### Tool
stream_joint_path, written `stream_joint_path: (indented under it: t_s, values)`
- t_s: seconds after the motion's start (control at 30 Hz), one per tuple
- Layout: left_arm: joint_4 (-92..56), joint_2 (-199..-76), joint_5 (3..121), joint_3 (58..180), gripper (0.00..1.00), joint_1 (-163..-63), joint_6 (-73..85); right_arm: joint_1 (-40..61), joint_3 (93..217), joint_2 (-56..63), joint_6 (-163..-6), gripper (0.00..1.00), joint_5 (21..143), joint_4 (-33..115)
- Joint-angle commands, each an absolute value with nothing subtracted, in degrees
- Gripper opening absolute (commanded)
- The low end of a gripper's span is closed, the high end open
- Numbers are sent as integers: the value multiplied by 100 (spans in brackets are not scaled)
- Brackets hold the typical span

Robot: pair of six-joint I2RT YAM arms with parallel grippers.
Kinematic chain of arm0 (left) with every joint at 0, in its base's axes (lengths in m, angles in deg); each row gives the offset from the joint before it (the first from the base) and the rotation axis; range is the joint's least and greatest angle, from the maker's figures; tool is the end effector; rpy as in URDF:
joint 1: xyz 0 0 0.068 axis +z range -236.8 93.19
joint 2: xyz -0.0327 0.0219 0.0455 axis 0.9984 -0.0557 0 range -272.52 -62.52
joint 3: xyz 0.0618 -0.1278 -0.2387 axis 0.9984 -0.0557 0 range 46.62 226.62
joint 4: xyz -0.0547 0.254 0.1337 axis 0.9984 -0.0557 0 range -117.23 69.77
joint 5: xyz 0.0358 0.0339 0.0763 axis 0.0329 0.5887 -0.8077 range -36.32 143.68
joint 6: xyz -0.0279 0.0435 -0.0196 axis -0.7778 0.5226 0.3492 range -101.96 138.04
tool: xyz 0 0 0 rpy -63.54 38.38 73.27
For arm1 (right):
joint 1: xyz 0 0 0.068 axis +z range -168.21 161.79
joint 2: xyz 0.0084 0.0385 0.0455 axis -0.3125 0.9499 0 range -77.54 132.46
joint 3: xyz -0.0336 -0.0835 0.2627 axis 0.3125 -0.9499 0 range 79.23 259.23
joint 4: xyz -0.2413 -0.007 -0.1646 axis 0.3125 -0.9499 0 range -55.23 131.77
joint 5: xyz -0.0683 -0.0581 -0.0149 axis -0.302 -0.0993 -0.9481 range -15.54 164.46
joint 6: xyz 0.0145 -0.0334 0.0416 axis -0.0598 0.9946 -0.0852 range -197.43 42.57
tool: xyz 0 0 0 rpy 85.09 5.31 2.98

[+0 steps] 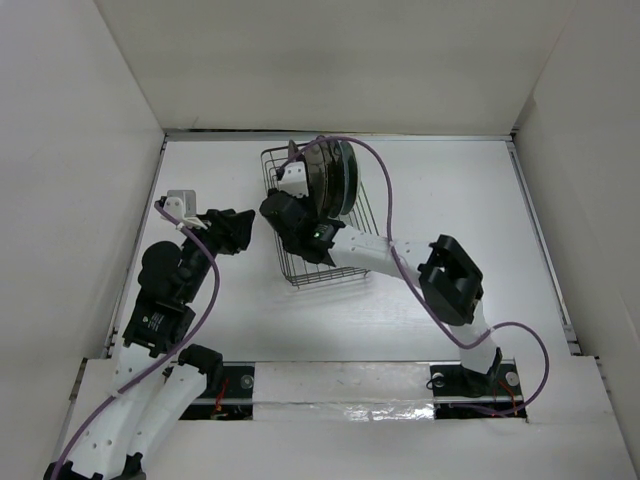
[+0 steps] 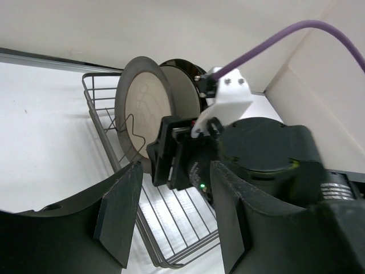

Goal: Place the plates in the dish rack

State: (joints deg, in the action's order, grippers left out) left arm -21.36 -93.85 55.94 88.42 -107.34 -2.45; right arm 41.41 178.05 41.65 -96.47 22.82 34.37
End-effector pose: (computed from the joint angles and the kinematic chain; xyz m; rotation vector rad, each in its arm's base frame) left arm 0.1515 -0.0584 0.3809 0.0340 1.4361 -0.6194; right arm 0.2876 0.4324 0.2626 -0.1303 1.8595 0.0149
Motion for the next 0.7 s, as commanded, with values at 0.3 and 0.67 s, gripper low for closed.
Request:
stream_joint_path:
  t_s: [0.3, 0.67]
  values:
    - [-1777, -9513, 5438, 8951, 48, -10676, -305, 4147, 16036, 1607, -9193, 99, 2718, 5248]
    - [-1646, -9504, 5412, 8899, 50, -10544, -262, 3884, 13524, -1046, -9095, 51, 2050, 5495]
